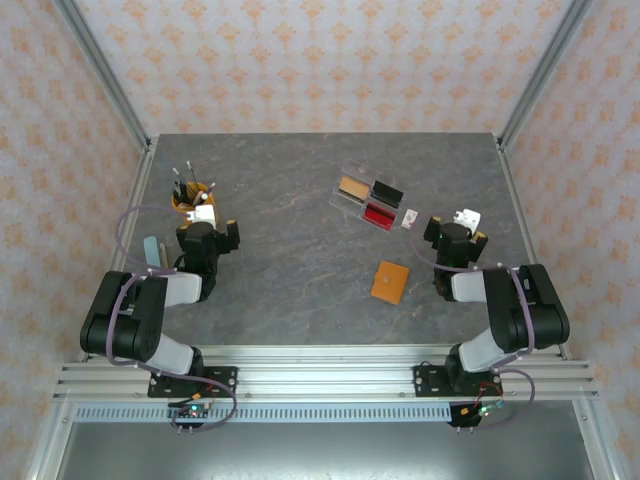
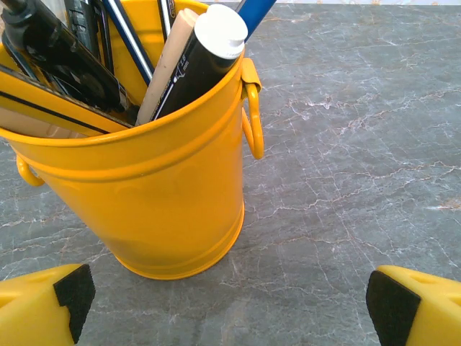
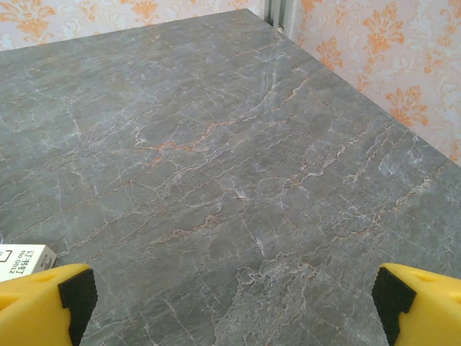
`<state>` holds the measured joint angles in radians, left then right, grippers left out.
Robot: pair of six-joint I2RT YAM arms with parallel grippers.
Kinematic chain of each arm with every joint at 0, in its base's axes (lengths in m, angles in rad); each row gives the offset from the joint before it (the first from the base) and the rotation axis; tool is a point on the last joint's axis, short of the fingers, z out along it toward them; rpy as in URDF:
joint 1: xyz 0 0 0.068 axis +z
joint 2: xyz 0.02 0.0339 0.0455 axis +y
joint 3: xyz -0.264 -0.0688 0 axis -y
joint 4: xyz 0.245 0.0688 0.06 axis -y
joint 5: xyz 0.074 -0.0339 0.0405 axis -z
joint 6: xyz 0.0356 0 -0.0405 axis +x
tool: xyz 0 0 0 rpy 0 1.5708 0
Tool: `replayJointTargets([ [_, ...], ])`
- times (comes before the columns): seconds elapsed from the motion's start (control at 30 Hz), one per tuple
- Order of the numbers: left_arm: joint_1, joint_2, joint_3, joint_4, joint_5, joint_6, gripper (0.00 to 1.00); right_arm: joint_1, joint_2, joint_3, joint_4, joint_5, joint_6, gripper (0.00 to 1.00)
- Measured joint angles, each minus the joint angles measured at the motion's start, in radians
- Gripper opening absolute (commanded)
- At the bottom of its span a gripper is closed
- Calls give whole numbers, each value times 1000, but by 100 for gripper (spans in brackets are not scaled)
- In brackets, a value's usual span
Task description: Take the credit cards out of the card holder
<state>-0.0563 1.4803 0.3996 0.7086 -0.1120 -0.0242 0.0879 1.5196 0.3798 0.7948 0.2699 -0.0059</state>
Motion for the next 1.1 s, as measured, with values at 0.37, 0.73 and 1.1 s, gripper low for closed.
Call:
replayJointTargets([
  [0.37, 0, 0, 0, 0, 0, 0, 100, 0, 0, 0, 0, 0, 0, 100],
  [0.73, 0, 0, 0, 0, 0, 0, 100, 0, 0, 0, 0, 0, 0, 100],
  [1.1, 0, -10, 0, -11, -6, 0, 100, 0, -2, 0, 6, 5, 0, 100],
])
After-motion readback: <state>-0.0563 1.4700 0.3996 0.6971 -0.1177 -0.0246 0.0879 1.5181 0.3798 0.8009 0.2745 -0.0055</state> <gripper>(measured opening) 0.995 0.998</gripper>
